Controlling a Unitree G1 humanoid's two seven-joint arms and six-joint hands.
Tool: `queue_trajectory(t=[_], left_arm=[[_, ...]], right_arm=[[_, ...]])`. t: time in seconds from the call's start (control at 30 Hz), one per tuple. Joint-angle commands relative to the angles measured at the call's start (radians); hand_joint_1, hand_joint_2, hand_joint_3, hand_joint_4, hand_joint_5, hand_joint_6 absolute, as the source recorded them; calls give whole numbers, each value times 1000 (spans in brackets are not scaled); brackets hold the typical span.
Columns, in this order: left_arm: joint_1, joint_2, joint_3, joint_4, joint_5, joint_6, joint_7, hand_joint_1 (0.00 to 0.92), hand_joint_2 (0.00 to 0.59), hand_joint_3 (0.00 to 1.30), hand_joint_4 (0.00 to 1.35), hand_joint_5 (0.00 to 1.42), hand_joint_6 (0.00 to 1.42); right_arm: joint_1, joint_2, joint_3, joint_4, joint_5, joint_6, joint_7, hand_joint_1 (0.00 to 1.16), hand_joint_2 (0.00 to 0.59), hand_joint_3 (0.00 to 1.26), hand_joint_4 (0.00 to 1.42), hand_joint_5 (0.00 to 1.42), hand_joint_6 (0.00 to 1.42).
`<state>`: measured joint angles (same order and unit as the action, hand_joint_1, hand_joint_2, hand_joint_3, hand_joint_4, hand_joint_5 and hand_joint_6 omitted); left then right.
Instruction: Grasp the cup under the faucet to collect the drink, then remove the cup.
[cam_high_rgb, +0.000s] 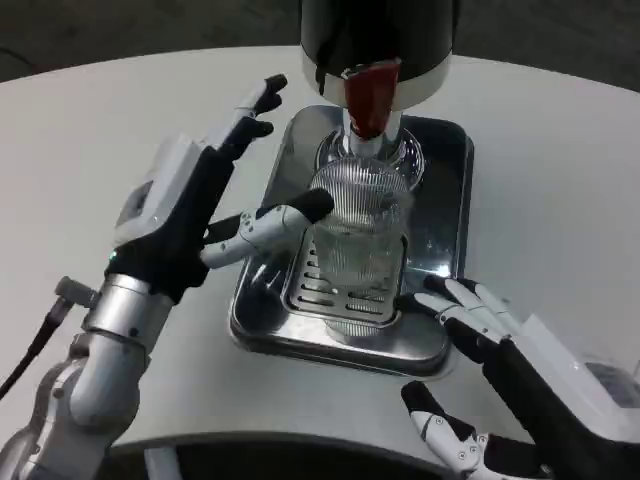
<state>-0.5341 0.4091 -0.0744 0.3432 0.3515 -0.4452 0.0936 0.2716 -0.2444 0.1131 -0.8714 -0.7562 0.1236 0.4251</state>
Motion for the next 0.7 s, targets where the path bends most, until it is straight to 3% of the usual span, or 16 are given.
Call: queue_trajectory(t=[0.03,0.3,0.7], left_arm=[[40,9,40,-109,-74,28,-70,40,0,110,87,228,199],[87,5,101,-309,-205,90,-179,30,0,165,151,268,257],[82,-12,153,-392,-384,195,-293,19,9,206,198,252,234]], right_arm=[[13,4,-3,-5,7,2,-14,484,506,173,40,0,0],[15,5,-3,-6,8,3,-17,485,506,174,41,0,0],[23,7,-5,-7,12,2,-21,485,506,174,42,0,0]])
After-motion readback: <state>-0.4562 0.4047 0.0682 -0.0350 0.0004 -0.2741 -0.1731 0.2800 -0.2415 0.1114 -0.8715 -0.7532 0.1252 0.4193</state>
